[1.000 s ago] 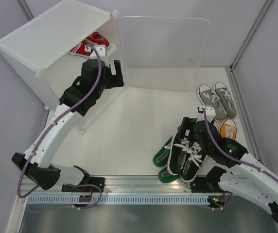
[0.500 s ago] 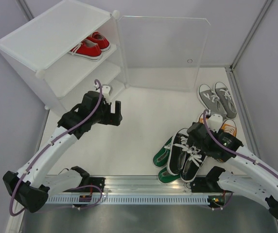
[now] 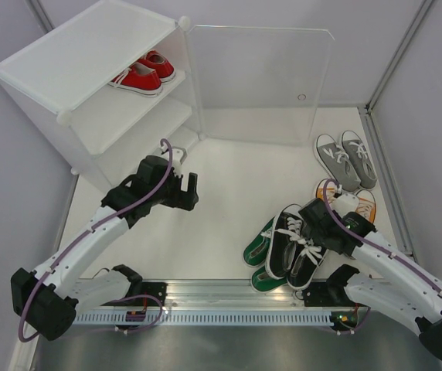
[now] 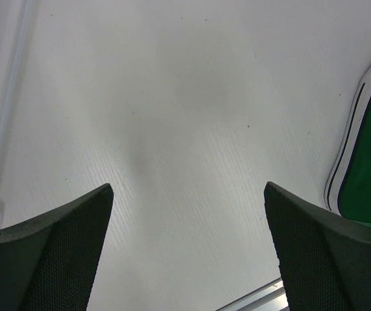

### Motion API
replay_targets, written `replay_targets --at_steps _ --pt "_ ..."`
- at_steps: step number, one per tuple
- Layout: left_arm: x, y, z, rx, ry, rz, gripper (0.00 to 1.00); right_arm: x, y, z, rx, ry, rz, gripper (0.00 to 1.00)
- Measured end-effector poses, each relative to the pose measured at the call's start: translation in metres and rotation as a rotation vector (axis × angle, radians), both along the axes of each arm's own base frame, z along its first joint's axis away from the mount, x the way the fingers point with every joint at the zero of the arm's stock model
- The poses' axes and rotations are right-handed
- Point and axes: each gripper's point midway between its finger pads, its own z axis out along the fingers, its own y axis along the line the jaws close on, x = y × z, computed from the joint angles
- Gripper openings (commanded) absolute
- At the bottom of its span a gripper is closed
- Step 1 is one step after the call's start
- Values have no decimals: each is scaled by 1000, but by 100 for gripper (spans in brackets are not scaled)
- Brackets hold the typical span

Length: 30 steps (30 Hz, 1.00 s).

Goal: Place and organize the shoes in the shoe cabinet

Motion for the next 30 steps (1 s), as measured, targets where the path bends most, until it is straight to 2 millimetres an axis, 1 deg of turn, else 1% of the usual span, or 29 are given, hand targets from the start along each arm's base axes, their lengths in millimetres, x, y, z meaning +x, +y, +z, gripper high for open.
replay_targets --at_steps 2,3,4,6,7,9,10,12,13,14,15,18,21,27,30 --pt "-1 1 -2 -1 -4 -3 100 1 0 -2 0 7 -7 74" --pt "-2 1 -3 0 -4 -3 100 2 1 -3 -1 14 -8 73" --pt "-3 2 -4 0 -5 -4 100 2 1 -4 -1 20 -8 68" --pt "-4 3 -4 2 -9 -3 100 2 1 -7 -8 36 -2 61" --pt "-4 4 -4 3 -13 -3 100 3 1 -8 -14 41 -2 53" --pt "-3 4 -2 3 -23 0 100 4 -1 -13 -29 53 0 44" --pt "-2 4 -1 3 -29 2 100 4 -2 -15 -38 59 1 31" --pt "-1 5 0 3 -38 6 100 1 -9 -18 -83 79 10 18" --pt "-1 5 1 3 -40 7 100 0 -12 -19 -97 89 11 7" --pt "-1 5 1 3 -43 7 100 -1 -14 -19 -111 97 19 2" --pt "-1 6 1 4 -44 8 100 -2 -15 -19 -121 100 24 1" --pt "-1 7 0 5 -44 9 100 -1 -14 -13 -127 104 41 0" --pt "-1 7 -1 7 -44 11 100 4 -10 -2 -124 102 63 1" --pt "0 10 -1 19 -50 26 100 26 10 28 -70 26 130 1" --pt "1 11 -1 22 -52 29 100 45 21 48 -43 -48 150 1"
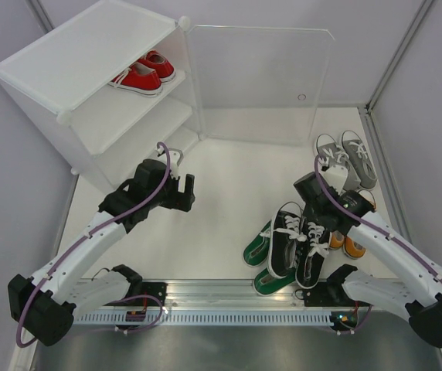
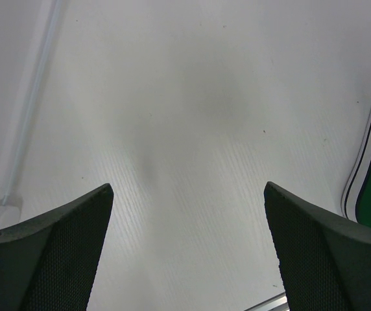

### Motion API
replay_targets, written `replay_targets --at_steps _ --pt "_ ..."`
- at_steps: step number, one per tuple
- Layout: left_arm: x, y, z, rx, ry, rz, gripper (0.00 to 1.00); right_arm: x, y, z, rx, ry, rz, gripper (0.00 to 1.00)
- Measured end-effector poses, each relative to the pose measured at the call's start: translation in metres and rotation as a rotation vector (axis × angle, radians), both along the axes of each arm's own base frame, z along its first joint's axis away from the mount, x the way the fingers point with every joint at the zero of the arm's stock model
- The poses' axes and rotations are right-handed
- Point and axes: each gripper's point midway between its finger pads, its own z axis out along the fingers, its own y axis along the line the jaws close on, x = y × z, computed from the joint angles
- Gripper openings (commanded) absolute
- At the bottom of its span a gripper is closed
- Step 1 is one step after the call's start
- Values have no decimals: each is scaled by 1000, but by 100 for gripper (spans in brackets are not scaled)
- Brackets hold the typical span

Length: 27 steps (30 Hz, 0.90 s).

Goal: Place and organize the shoes in the shoe cabinet

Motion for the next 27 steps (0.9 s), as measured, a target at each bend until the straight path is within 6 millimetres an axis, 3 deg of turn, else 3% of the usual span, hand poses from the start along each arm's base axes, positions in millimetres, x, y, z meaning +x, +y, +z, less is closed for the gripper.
replay_targets --at_steps 3,5,11,12,21,27 --pt "1 2 0 9 -5 12 100 20 7 16 -3 -65 10 0" --pt "2 4 -1 13 -7 18 100 26 7 16 -25 -74 14 0" --pt "3 7 -1 23 -13 31 100 20 0 3 -56 -9 -13 46" --pt "3 7 -1 23 -13 32 100 17 0 1 -47 2 -10 49" --pt "3 8 -1 27 -14 36 100 -31 -4 -7 26 140 10 54" --pt "2 10 -3 33 -14 43 100 -52 -4 -29 34 243 17 52"
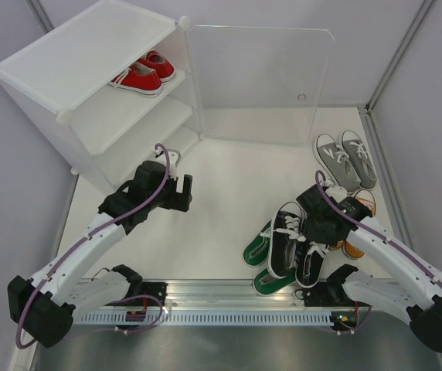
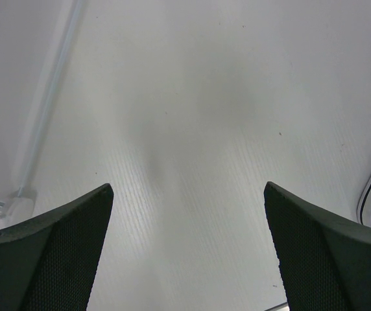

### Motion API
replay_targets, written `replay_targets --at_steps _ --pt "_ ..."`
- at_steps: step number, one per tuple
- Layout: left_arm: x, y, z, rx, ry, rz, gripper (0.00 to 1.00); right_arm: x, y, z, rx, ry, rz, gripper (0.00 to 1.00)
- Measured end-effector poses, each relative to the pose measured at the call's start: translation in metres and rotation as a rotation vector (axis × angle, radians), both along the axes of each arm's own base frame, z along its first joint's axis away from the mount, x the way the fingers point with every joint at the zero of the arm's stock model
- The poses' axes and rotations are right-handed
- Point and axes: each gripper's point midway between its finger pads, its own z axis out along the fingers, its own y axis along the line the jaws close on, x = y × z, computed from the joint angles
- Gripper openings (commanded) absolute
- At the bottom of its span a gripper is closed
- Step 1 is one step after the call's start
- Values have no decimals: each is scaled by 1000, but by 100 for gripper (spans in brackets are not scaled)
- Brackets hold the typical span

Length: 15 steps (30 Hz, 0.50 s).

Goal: Place and organize the shoes in the shoe cabinet

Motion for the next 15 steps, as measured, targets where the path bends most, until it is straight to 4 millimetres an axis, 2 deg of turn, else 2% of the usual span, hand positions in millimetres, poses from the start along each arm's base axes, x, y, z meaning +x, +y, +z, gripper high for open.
replay_targets --at_steps 5,7,8,9,10,12,15 --pt "0 1 0 4 -3 6 100 -12 5 -27 31 60 -4 52" --pt "0 1 0 4 -3 6 100 -13 6 -34 38 69 -8 48" --pt "0 1 0 4 -3 6 100 -14 5 -36 40 70 -11 33" --pt "0 1 0 4 -3 5 100 -14 6 -36 43 68 -10 25" --pt "1 1 0 4 -3 6 100 -12 8 -35 52 59 -14 11" --pt "0 1 0 4 -3 6 100 -11 6 -31 46 53 -18 1" --pt "0 1 0 5 -3 6 100 -10 2 -18 22 47 -22 0"
